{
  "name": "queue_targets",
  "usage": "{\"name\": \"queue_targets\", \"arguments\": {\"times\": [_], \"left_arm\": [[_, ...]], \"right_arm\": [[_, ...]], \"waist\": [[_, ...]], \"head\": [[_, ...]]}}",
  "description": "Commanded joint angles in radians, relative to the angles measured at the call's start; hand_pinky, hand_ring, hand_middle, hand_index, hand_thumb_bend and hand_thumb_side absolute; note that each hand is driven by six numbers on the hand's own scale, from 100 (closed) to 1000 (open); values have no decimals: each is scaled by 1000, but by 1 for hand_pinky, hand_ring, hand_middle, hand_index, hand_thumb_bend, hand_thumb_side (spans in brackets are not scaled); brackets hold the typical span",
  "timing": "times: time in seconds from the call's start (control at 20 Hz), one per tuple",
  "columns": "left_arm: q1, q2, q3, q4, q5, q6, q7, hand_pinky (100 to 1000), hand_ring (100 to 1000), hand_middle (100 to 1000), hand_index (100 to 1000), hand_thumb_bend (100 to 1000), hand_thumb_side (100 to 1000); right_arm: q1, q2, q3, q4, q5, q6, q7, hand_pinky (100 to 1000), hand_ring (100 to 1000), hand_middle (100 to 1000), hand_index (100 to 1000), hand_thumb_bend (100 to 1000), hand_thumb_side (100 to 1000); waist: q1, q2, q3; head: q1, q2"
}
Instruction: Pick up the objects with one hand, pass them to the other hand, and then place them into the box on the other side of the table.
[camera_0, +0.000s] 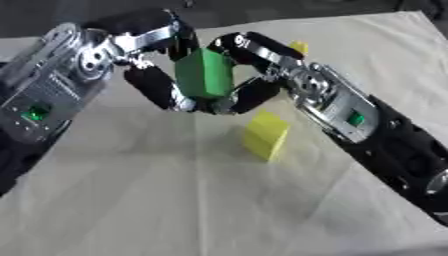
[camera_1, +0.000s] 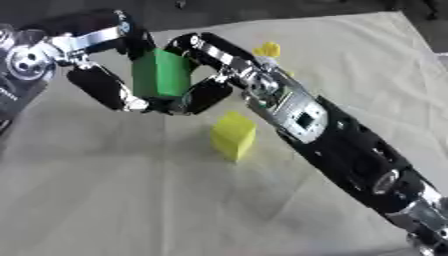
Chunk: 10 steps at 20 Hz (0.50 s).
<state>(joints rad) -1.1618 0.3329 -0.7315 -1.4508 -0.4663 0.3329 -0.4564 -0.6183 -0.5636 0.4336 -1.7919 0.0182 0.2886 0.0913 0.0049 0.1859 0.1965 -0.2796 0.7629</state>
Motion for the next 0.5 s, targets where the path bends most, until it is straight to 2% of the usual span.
{"name": "queue_targets", "arguments": {"times": [0.05,0.1,0.15,0.2,0.35,0.5], "left_arm": [[-16,18,11,12,-10,20,18,698,560,421,461,217,100],[-17,18,11,11,-13,24,18,696,553,414,453,227,100],[-17,19,12,10,-15,27,18,696,553,414,452,230,100],[-18,20,14,8,-19,29,19,693,547,409,446,259,100],[-17,19,16,6,-28,32,13,691,541,404,442,318,100],[-17,18,19,8,-32,33,3,688,543,411,453,357,100]], "right_arm": [[-16,-4,1,-32,0,-29,16,754,601,384,638,333,100],[-16,-5,1,-32,9,-39,22,765,618,404,658,405,100],[-16,-5,0,-31,19,-49,29,767,622,409,662,418,100],[-16,-7,1,-34,35,-67,42,784,674,473,727,514,104],[-14,-7,-2,-33,82,-127,88,799,747,562,831,550,125],[-13,-8,-2,-32,118,-185,141,822,796,626,879,567,133]], "waist": [[9,-4,-2],[9,-4,-2],[9,-4,-2],[9,-5,-2],[8,-5,-3],[8,-6,-5]], "head": [[3,-6],[4,-7],[5,-7],[6,-9],[9,-11],[13,-16]]}}
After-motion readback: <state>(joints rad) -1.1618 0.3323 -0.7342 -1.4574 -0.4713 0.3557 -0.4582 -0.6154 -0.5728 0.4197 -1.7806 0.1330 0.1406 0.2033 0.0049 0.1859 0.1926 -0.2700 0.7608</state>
